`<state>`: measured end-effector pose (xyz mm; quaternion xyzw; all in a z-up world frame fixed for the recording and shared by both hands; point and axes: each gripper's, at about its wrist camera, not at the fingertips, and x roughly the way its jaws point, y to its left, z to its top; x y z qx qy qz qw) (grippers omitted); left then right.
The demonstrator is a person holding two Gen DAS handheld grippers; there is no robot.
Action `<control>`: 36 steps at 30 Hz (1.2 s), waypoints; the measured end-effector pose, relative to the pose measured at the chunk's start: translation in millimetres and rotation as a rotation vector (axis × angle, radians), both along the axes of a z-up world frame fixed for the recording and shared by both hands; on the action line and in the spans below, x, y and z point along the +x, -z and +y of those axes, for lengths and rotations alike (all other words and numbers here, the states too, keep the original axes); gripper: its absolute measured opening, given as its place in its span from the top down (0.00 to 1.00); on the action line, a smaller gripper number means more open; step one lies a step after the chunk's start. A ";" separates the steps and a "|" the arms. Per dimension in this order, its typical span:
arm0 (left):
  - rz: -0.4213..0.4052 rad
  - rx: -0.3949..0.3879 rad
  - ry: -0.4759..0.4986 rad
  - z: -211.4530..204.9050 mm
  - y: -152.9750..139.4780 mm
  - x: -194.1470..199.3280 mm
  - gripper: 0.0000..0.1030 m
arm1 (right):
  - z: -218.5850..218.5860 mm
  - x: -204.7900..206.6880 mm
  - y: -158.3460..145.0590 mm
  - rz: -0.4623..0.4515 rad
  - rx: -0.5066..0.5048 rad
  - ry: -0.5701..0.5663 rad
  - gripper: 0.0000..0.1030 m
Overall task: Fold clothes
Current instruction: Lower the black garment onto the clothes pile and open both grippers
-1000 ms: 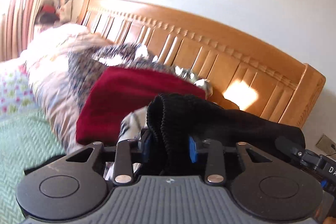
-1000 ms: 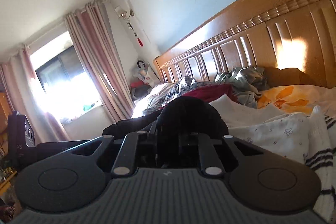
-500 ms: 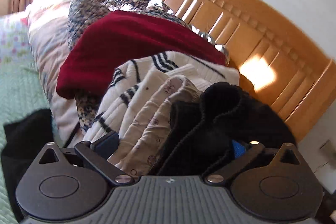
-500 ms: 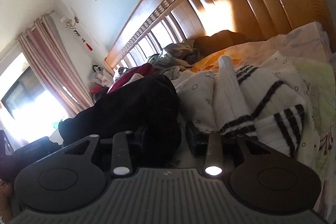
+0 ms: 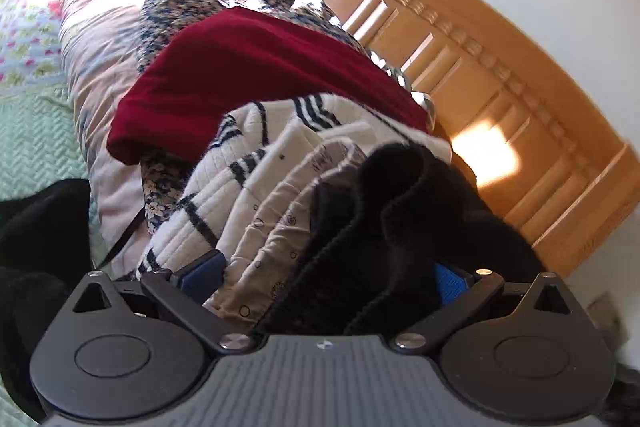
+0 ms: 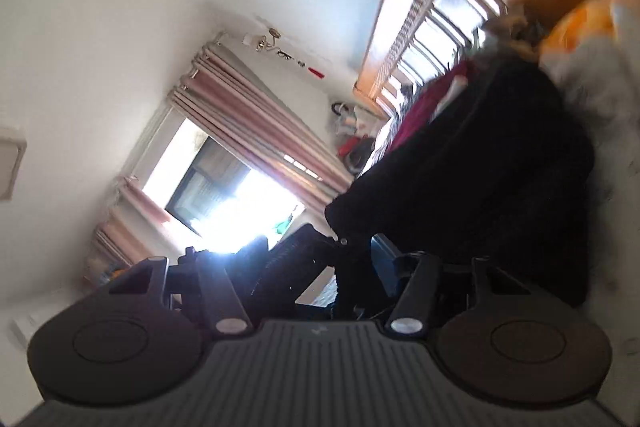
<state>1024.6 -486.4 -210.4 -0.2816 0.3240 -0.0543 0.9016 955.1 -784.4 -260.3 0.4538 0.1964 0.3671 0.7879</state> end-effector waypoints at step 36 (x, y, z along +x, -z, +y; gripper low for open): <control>0.076 0.912 -0.655 170.8 6.7 -508.5 0.00 | 181.0 -345.5 42.6 -0.191 -0.402 0.104 0.05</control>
